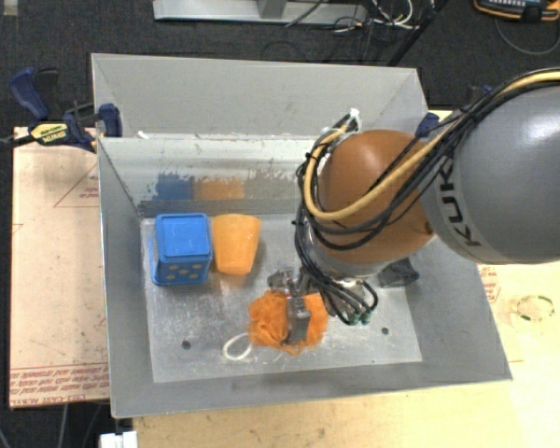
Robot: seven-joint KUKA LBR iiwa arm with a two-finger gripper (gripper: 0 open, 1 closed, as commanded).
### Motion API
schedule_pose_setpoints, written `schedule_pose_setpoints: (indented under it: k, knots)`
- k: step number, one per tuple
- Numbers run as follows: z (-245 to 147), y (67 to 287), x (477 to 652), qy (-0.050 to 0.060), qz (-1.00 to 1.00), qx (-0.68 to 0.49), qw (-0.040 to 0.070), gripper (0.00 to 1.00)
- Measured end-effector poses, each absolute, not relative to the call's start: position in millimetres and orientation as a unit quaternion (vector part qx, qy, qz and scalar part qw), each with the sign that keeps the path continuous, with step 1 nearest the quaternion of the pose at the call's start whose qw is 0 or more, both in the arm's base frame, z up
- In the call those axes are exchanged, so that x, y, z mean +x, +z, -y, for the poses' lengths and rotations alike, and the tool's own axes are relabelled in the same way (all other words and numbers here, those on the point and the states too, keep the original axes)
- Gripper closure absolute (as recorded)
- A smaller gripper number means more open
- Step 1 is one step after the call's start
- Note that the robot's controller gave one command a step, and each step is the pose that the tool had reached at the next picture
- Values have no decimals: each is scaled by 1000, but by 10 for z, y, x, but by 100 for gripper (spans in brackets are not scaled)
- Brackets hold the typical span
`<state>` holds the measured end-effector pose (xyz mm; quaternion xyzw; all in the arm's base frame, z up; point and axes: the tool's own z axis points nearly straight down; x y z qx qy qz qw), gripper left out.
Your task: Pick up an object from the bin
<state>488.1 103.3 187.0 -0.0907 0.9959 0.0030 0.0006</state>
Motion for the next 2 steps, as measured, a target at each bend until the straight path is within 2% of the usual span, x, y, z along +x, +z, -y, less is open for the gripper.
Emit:
schedule_pose_setpoints:
  k: [1, 2]
  knots:
    - [-1015, 2364, 4875, 3, -995, -97, -2, 100]
    - [-1024, 2513, 4888, 3, -995, -101, 1, 100]
